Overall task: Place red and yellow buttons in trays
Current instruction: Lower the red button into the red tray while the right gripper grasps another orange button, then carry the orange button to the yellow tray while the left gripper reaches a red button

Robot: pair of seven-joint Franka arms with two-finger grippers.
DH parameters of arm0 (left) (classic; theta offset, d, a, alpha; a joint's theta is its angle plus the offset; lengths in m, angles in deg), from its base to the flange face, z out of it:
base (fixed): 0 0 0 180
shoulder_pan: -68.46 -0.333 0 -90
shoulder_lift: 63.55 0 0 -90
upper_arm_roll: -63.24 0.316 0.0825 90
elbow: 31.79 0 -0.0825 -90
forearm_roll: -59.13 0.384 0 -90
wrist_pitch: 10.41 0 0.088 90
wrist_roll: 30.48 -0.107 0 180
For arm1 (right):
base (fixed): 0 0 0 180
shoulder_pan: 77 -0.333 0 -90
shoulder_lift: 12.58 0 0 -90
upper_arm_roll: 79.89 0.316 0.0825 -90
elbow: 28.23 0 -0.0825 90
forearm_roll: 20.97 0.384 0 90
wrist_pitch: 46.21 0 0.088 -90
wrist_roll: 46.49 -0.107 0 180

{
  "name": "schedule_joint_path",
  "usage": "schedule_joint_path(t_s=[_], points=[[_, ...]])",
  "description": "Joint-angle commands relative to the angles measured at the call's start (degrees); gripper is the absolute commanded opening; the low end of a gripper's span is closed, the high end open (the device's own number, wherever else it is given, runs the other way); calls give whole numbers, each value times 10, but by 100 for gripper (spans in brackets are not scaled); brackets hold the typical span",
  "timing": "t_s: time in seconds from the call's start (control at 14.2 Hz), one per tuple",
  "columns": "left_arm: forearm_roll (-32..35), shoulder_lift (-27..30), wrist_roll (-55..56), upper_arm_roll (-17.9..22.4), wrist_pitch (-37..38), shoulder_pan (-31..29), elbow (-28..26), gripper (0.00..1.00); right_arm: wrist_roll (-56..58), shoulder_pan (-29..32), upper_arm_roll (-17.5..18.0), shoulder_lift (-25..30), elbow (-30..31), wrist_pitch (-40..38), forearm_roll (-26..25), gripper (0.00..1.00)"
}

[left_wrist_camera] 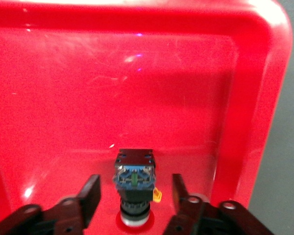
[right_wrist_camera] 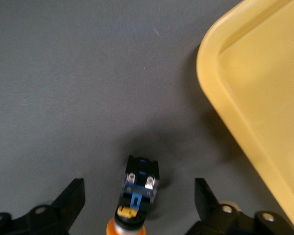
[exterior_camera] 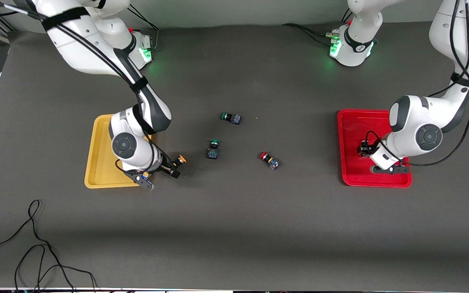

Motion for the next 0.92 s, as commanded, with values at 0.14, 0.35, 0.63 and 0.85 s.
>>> schedule_joint_path(t_s=[0.14,0.35,0.63,0.85], points=[[-31,57,67,-46,144,11,95,100,-23,-7,1,-9,-4,9,8,35],[-33,37,231,-67,138,75,143,100,-22,-6,1,-3,-4,4,8,2],[-24,-56,498,-66,131,204,257,100,-3,9,-5,80,-11,-87,8,0],[17,-145,626,-62,98,271,321,100,153,42,-59,135,-10,-182,8,0]])
